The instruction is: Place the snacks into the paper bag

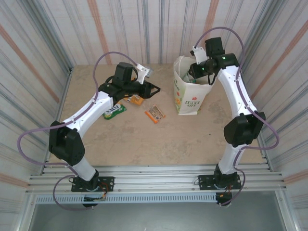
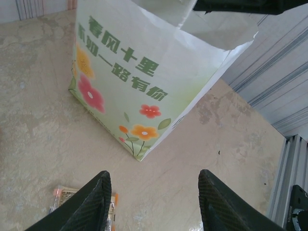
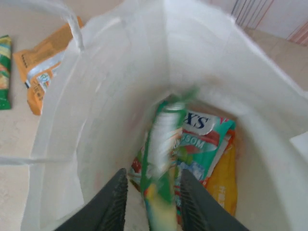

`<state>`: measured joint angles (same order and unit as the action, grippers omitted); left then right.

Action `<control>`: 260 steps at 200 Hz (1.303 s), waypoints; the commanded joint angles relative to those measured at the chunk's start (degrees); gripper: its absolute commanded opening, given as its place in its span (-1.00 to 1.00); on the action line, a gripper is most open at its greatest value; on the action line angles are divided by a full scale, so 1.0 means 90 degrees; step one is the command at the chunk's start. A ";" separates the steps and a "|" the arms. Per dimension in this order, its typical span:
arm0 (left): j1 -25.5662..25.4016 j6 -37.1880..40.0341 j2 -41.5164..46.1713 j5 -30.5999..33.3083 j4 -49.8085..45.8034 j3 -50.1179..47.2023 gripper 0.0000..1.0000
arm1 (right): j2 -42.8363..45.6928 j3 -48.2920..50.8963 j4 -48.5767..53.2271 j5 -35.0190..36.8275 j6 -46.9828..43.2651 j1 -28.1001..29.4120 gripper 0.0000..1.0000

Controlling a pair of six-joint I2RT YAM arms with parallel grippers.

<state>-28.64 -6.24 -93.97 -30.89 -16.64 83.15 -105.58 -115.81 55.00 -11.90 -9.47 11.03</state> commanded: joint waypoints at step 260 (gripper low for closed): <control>0.3158 -0.2020 0.0453 0.0693 -0.0643 -0.2341 0.20 | -0.0004 0.3292 -0.4743 0.1442 0.3416 0.4463 0.01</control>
<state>-4.29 -22.61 -91.61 -25.36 -24.12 63.79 -99.66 -79.77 15.31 1.76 20.99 51.00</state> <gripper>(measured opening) 0.600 0.504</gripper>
